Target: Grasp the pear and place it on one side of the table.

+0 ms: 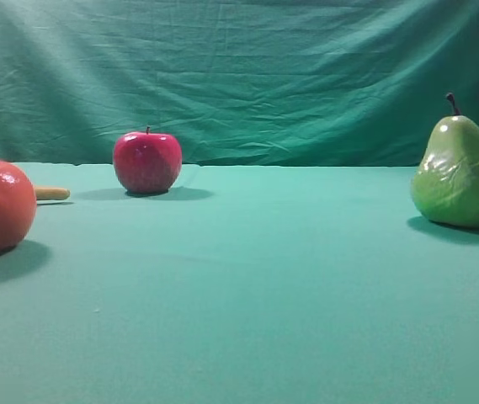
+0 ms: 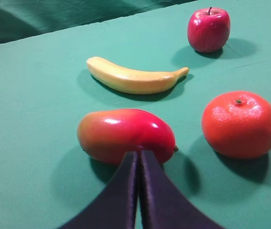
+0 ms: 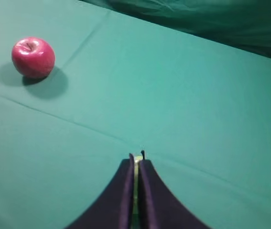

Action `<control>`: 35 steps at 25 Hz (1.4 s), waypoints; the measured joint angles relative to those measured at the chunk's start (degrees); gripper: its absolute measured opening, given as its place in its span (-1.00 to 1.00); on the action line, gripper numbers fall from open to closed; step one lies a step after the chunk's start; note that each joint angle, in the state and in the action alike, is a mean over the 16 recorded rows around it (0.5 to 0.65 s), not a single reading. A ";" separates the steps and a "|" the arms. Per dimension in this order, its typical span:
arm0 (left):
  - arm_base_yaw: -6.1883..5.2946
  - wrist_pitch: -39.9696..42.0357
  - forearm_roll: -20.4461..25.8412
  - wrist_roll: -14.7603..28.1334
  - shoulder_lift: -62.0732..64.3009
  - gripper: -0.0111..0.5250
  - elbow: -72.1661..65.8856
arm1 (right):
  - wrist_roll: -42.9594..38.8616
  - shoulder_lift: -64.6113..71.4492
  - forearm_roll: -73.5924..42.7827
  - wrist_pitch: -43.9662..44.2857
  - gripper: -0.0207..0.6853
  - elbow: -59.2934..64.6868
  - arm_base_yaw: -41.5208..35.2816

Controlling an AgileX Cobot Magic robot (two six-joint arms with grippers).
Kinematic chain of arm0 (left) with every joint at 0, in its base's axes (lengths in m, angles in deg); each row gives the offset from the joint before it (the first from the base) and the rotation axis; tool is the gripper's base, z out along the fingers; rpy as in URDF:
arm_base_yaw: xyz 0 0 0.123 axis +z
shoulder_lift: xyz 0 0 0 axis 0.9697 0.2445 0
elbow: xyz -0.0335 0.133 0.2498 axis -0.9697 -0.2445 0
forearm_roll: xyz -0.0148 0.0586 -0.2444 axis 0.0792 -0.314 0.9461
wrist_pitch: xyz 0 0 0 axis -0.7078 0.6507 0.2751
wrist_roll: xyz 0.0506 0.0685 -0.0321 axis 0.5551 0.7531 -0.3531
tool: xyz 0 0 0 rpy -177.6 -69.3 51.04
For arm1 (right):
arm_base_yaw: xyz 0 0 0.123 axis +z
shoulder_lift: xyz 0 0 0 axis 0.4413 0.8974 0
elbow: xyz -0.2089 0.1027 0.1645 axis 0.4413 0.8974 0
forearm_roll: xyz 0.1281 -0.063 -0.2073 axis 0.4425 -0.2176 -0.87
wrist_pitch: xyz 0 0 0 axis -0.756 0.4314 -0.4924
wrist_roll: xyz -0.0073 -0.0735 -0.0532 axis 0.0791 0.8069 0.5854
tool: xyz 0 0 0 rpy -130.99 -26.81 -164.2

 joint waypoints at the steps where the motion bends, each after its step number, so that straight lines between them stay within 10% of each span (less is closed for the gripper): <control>1: 0.00 0.00 0.00 0.00 0.00 -0.96 0.00 | -0.02 -1.57 -0.02 0.89 -0.92 0.00 0.00; 20: 0.00 0.00 0.00 0.00 0.00 -0.96 0.00 | -0.06 -15.31 -2.44 2.92 -0.94 2.90 -0.81; 35: 0.00 0.00 0.00 0.00 0.00 -0.96 0.00 | -0.06 -40.90 -5.29 -11.41 -0.94 32.64 -10.93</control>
